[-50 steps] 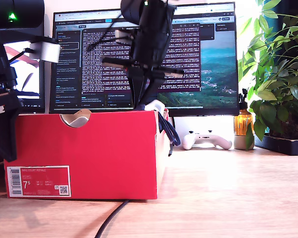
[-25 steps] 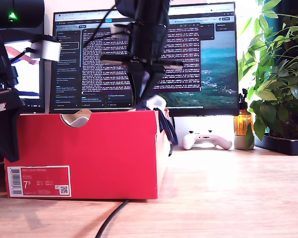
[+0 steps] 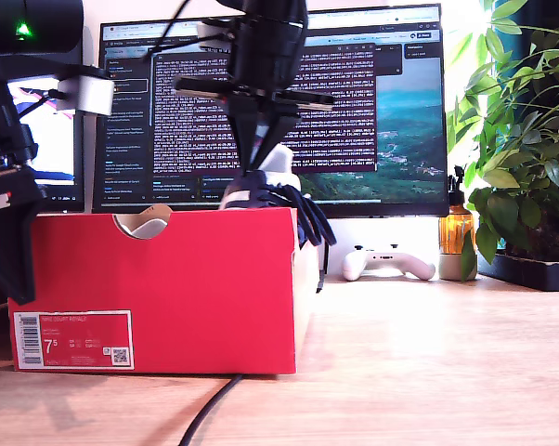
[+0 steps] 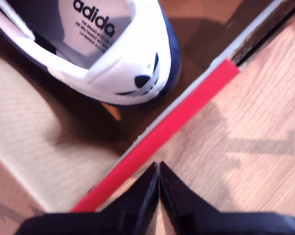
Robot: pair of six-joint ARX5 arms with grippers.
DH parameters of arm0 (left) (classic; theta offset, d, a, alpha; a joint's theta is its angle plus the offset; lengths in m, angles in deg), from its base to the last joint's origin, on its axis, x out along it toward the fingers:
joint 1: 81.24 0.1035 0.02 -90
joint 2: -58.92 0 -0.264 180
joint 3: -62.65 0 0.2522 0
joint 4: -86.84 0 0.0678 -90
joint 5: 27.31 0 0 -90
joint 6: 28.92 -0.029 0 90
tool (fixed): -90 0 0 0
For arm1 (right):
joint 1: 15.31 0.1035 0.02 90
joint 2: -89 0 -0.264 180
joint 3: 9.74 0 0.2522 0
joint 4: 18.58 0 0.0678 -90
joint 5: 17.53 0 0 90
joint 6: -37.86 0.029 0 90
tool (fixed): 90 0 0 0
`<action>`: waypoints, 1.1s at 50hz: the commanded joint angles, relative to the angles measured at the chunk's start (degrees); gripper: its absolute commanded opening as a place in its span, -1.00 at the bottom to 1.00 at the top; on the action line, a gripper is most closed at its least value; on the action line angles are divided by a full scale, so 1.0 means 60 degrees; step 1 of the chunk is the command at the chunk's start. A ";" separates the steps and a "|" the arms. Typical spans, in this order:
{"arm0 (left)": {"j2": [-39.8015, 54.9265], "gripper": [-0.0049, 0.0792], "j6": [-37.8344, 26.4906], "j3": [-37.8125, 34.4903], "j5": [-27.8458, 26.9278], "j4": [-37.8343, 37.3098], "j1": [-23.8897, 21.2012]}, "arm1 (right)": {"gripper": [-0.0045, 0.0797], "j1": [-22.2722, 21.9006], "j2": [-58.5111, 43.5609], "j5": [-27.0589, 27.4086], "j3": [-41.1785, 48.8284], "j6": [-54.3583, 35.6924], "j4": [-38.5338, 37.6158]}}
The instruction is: Pack the blue shoes by picking the first shoe and placing it inside the red shoebox, left side, then picking and rotating the second shoe and placing it in the shoebox
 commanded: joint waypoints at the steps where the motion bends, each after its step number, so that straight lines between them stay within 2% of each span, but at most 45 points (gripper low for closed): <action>1: 0.0087 -0.92 0.0033 -0.0004 -0.0022 0.0007 -0.0040 | -0.45 0.0084 -0.0324 0.0015 -0.0131 -0.0026 0.0302; 4: 0.0087 -0.92 0.0033 -0.0004 -0.0018 0.0004 -0.0040 | -0.34 0.0040 -0.0342 0.0153 -0.0131 -0.0029 0.0379; 13: 0.0087 -0.92 0.0033 -0.0004 -0.0022 0.0007 -0.0040 | -0.33 0.0025 -0.0342 0.0845 -0.0131 -0.0091 0.0812; 22: 0.0087 -0.92 0.0058 -0.0004 -0.0025 0.0007 -0.0040 | -0.33 -0.0106 -0.0342 0.0696 -0.0131 -0.0499 0.0390; 26: 0.0087 -0.92 0.0062 -0.0004 -0.0062 0.0022 -0.0040 | -0.33 -0.0291 -0.0342 0.0069 -0.0131 -0.0929 0.0011; 32: 0.0087 -0.92 0.0062 -0.0004 -0.0135 0.0029 -0.0040 | -0.32 -0.0772 -0.0368 -0.1614 -0.0131 -0.1133 -0.0499; 37: 0.0087 -0.92 0.0062 -0.0004 -0.0189 0.0040 -0.0040 | -0.29 -0.1162 -0.0368 -0.2572 -0.0131 -0.1563 -0.0703; 43: 0.0087 -0.92 0.0062 -0.0004 -0.0193 0.0040 -0.0040 | -0.29 -0.1789 -0.0368 -0.4408 -0.0131 -0.1552 -0.0586; 45: 0.0087 -0.92 0.0062 -0.0004 -0.0193 0.0040 -0.0040 | -0.29 -0.1967 -0.0368 -0.4630 -0.0131 -0.1319 -0.0674; 50: 0.0087 -0.92 0.0062 -0.0004 -0.0197 0.0036 -0.0040 | -0.29 -0.2313 -0.0357 -0.4430 -0.0153 -0.0419 -0.1107; 53: 0.0087 -0.92 0.0062 -0.0004 -0.0197 0.0040 -0.0040 | -0.29 -0.2463 -0.0357 -0.4572 -0.0164 0.0474 -0.1100; 55: 0.0087 -0.92 0.0062 -0.0004 -0.0197 0.0040 -0.0040 | -0.29 -0.2517 -0.0357 -0.4765 -0.0164 0.0561 -0.1115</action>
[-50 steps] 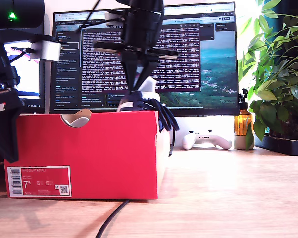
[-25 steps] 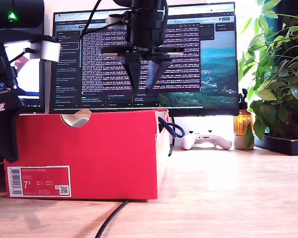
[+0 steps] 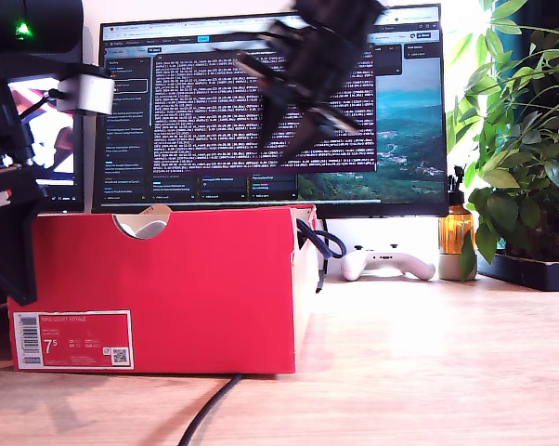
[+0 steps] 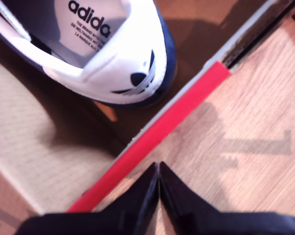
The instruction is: Pack the blue shoes by picking the first shoe and placing it inside the red shoebox, left side, then picking and rotating the second shoe and placing it in the shoebox
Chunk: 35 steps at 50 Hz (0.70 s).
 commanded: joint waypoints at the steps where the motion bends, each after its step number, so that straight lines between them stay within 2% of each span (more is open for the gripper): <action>1: 0.0087 -0.92 0.0062 -0.0004 -0.0022 0.0033 -0.0040 | -0.29 0.0109 -0.0357 -0.0281 -0.0124 0.0248 -0.0044; 8: 0.0087 -0.92 0.0058 -0.0004 -0.0018 0.0040 -0.0040 | -0.29 0.0106 -0.0419 -0.0674 -0.0124 -0.0801 -0.0255; 18: 0.0087 -0.92 0.0058 -0.0004 -0.0018 0.0076 -0.0040 | -0.28 0.0109 -0.0933 -0.1067 -0.0124 -0.0739 -0.0288; 26: 0.0087 -0.92 0.0058 -0.0004 -0.0018 0.0069 -0.0040 | -0.07 0.0164 -0.1293 -0.1075 -0.0124 -0.0758 -0.0499; 35: 0.0087 -0.92 0.0062 -0.0004 -0.0018 0.0062 -0.0040 | -0.04 0.0178 -0.1322 -0.0900 -0.0124 -0.1024 -0.0772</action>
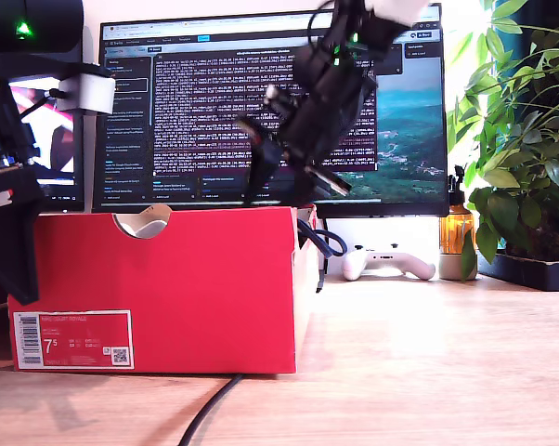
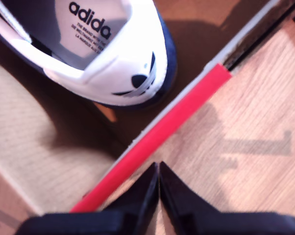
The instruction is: Pack the blue shoes by picking the first shoe and placing it inside the red shoebox, left side, then picking and rotating the second shoe and placing it in the shoebox
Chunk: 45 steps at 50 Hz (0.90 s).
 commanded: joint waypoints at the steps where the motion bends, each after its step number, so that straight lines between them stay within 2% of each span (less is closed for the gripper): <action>1: 0.0087 -0.92 0.0062 -0.0004 -0.0015 0.0022 -0.0040 | -0.04 0.0036 0.0098 -0.0004 -0.0040 -0.0186 -0.0204; 9: 0.0087 -0.92 0.0062 -0.0004 -0.0015 -0.0004 -0.0040 | -0.04 0.0047 -0.0018 -0.0047 -0.0040 -0.0437 -0.0135; 20: 0.0087 -0.92 0.0062 -0.0004 -0.0015 -0.0022 -0.0040 | -0.07 0.0240 -0.0627 -0.0576 -0.0036 -0.0721 0.0546; 22: 0.0087 -0.92 0.0062 -0.0004 -0.0015 -0.0025 -0.0040 | -0.14 0.0288 -0.0659 -0.0623 -0.0036 -0.0729 0.0576; 24: 0.0087 -0.92 0.0062 -0.0004 -0.0015 -0.0025 -0.0040 | -0.30 0.0313 -0.0659 -0.0612 -0.0036 -0.0776 0.0561; 29: 0.0087 -0.92 0.0062 -0.0004 -0.0015 -0.0018 -0.0040 | -0.91 0.0466 -0.0652 -0.0612 -0.0098 -0.1024 0.0332; 38: 0.0087 -0.92 0.0062 -0.0004 -0.0015 -0.0018 -0.0040 | -0.92 0.0590 -0.0648 -0.0375 -0.0514 -0.0725 0.0550; 45: 0.0087 -0.92 0.0062 -0.0004 -0.0015 -0.0007 -0.0040 | -0.92 0.0827 -0.0648 0.1020 -0.1151 -0.0678 0.1472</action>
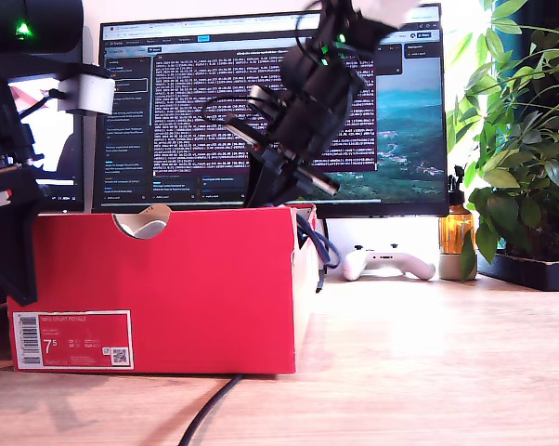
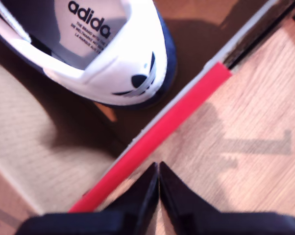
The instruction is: Pack the blue shoes by picking the first shoe and placing it inside the red shoebox, left side, then picking and rotating the second shoe and placing it in the shoebox
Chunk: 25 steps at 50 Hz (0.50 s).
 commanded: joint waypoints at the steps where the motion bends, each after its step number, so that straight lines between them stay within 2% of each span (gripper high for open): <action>1: 0.0087 -0.92 0.0062 -0.0004 -0.0015 0.0025 -0.0040 | -0.92 0.0404 -0.0368 0.0634 -0.0375 0.0007 0.0423; 7: 0.0087 -0.92 0.0062 -0.0004 -0.0015 0.0011 -0.0040 | -0.92 0.0627 -0.0368 0.1687 -0.0838 0.0310 0.1195; 16: 0.0087 -0.92 0.0062 -0.0004 -0.0018 0.0011 -0.0040 | -0.92 0.1060 -0.0372 0.2779 -0.0841 0.0645 0.2393; 25: 0.0087 -0.92 0.0091 -0.0004 -0.0018 0.0000 -0.0040 | -0.92 0.1504 -0.0375 0.4870 -0.0834 0.0812 0.2408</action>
